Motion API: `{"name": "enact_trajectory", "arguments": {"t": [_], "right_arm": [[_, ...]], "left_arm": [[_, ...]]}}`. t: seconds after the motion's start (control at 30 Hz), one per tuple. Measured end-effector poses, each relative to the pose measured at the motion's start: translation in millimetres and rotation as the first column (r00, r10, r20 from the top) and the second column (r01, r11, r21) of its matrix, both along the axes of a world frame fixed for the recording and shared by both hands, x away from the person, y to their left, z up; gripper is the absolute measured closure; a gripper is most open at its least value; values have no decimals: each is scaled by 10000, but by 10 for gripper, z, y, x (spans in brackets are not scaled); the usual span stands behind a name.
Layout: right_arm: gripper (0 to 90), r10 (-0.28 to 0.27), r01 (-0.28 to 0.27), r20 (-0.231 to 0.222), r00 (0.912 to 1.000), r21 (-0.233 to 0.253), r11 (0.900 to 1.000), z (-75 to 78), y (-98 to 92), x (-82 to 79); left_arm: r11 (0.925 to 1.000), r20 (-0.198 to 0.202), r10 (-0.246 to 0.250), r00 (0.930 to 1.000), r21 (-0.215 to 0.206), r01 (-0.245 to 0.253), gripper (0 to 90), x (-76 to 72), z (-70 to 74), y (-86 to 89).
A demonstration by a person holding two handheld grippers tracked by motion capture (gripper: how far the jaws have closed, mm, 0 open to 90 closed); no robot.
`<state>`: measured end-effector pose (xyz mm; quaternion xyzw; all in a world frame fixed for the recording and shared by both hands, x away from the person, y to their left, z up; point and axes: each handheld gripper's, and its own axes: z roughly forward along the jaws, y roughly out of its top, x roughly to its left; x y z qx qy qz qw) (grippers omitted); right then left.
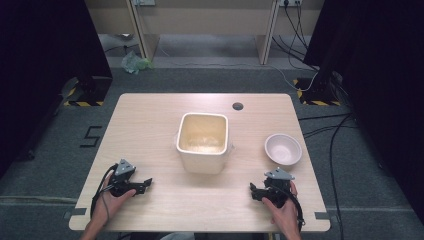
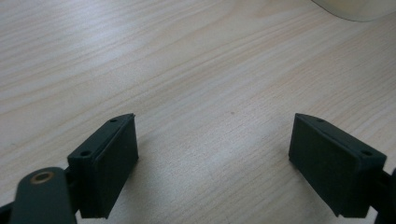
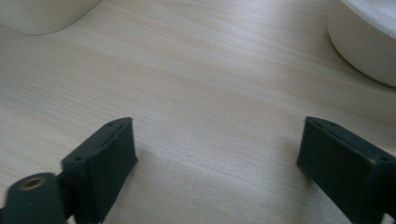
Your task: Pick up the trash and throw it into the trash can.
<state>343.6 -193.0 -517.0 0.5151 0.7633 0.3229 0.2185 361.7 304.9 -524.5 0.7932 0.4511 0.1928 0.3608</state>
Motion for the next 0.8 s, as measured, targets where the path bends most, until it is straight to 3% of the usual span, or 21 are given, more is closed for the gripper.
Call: {"name": "enact_trajectory", "arguments": {"t": [0.17,0.43,0.67,0.8], "right_arm": [[155,249,-249,69,9997,63,9997,12,-7,-10],[156,1004,-985,848,9913,-259,9948,213,36,-22],[216,1042,-982,1301,9860,-515,9938,401,37,81],[218,841,-766,1508,9850,-553,9955,524,41,237]], "left_arm": [[10000,-2,1,10000,-1,-1,147,0,0,0],[10000,1,-1,10000,2,1,147,0,0,0],[10000,0,-1,10000,-6,1,148,0,0,0],[10000,-2,-5,10000,-7,5,148,0,0,0]]}}
